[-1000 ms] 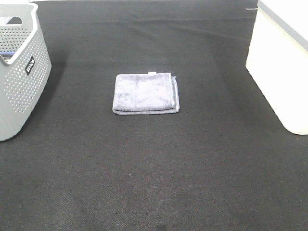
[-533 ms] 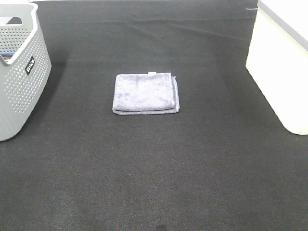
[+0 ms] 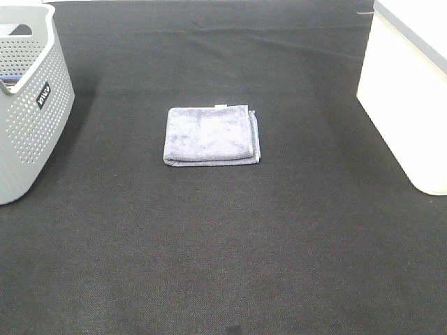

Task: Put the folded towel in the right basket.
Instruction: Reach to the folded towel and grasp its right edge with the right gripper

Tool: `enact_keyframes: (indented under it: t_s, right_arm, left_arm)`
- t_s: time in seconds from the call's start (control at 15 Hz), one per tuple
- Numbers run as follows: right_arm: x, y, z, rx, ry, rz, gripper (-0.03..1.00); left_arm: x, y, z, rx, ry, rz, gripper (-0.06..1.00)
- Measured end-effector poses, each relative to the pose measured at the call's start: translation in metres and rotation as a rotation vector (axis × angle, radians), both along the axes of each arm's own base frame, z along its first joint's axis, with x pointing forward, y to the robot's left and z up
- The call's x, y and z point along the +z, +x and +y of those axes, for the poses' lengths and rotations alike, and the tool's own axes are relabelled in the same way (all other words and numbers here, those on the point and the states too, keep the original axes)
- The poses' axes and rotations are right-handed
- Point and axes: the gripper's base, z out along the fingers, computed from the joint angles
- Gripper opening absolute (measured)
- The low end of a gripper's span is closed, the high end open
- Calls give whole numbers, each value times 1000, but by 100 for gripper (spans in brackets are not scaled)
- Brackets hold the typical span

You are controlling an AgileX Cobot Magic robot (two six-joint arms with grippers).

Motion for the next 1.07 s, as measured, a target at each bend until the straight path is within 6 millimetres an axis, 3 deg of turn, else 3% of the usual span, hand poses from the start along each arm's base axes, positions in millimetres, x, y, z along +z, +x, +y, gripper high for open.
enact_keyframes:
  t_s: [0.27,0.47,0.67,0.87,0.93,1.07]
  right_arm:
    - [36,68,4,1,24,90,85]
    - [50,128,8,6,46,233,85]
    - [65,211,15,60,55,346,83]
    - [65,281,22,122,63,452,81]
    - [65,281,22,122,63,452,81]
    - [61,319,28,153,102,502,81]
  left_arm:
    - [0,0,0,0,0,0,97]
    - [0,0,0,0,0,0,97]
    - [0,0,0,0,0,0,97]
    - [0,0,0,0,0,0,97]
    - [0,0,0,0,0,0,97]
    - [0,0,0,0,0,0,97]
